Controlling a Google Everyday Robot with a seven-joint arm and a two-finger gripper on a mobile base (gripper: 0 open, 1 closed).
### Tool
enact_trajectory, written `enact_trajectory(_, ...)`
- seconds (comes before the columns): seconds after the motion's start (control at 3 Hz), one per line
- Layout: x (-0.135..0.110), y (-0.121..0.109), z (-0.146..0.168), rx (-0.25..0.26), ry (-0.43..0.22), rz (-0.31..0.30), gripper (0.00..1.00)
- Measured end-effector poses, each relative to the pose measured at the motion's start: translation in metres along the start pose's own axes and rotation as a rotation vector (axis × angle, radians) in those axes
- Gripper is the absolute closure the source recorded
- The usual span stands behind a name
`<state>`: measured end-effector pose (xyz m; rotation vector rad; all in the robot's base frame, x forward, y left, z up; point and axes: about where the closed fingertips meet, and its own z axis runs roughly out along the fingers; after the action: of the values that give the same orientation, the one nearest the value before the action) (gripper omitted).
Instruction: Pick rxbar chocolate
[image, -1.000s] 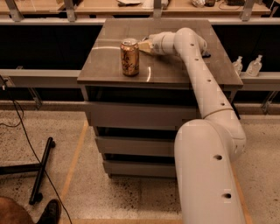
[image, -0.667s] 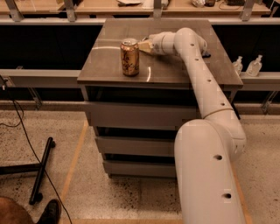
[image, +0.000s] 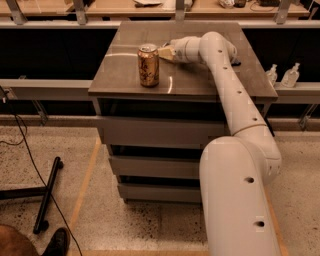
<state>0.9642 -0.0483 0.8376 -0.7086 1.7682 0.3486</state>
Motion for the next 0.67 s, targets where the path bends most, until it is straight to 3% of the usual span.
enact_trajectory(0.67,-0.0014,-0.0001,-0.0004,0.0,0.0,0.0,1.0)
